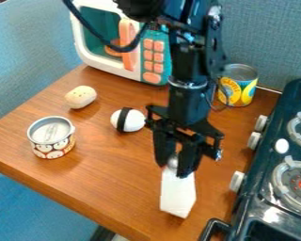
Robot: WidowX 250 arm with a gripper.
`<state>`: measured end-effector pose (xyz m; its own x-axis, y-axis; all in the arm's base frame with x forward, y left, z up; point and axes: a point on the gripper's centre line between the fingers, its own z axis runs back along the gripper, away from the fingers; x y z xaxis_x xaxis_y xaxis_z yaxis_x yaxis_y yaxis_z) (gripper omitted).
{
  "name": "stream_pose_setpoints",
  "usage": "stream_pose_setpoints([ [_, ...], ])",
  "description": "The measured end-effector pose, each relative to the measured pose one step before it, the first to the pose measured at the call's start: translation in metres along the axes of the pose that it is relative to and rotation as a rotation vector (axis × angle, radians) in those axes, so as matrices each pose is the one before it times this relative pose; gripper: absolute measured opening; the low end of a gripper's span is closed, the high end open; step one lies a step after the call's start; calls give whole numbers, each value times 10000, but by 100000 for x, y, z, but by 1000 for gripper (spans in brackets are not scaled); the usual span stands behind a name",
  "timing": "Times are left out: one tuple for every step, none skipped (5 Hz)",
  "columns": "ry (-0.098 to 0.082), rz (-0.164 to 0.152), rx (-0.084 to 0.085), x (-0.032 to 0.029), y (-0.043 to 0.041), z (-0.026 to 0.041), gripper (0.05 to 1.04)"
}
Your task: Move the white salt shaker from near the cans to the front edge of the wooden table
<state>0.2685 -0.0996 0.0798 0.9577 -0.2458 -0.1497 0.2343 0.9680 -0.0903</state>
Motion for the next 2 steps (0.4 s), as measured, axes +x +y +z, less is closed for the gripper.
stream_pose_setpoints([
  [350,-8,72,-723,-871,-498,514],
  [445,-34,328,23,-276,-358,514],
])
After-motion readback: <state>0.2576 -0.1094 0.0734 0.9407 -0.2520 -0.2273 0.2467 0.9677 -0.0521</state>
